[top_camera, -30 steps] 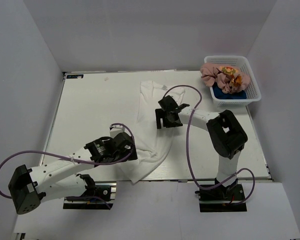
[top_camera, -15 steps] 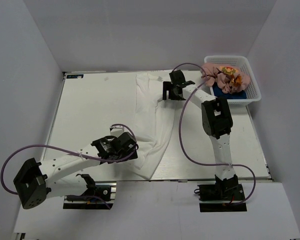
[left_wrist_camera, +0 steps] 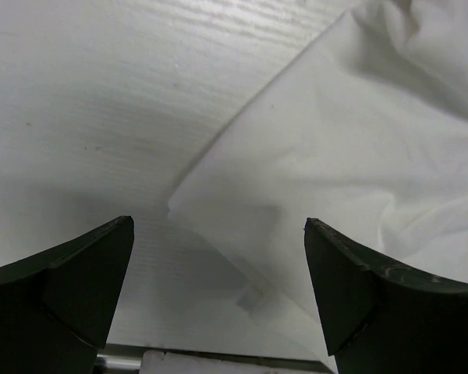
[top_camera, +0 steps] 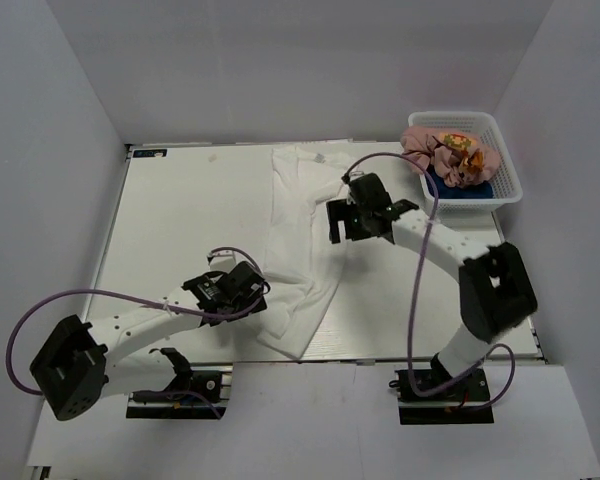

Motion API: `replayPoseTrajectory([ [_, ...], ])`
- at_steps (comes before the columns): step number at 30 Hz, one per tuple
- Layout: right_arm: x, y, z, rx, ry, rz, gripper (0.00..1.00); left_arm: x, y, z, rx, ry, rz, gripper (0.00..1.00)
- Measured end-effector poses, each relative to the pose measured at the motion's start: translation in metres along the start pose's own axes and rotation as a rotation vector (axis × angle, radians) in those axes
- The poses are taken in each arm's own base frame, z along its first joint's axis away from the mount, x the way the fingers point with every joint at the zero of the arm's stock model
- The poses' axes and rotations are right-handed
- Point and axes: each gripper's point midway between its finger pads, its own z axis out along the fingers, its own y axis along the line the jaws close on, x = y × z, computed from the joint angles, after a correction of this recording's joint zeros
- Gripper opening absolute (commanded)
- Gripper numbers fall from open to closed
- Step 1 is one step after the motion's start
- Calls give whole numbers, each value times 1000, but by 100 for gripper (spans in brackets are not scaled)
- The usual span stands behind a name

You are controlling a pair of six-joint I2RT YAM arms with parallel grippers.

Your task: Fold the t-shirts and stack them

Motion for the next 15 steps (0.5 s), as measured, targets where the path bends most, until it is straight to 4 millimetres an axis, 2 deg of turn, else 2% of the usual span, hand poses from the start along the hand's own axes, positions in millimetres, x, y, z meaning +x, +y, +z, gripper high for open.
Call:
replayPoseTrajectory([
  [2,13,21,-27,-36,-33,-43,90,-8,3,0,1,-30,-34,100],
  [4,32,42,-42,-75,-36,-96,90,-16,6,-2,22,-68,-69,98],
  [6,59,58,-49,-106,-1,-157,90,-20,9,-2,44,-94,-101,91],
  [7,74,65,-51,-115,26,-193,90,-20,12,0,51,-101,-110,83],
  [10,111,76,-57,-93,104,-318,90,-14,17,9,52,-89,-119,71],
  [13,130,96,-67,-96,114,-449,90,-2,18,18,55,-51,-101,67],
  [15,142,114,-75,-131,117,-531,90,0,15,21,75,-48,-103,57],
])
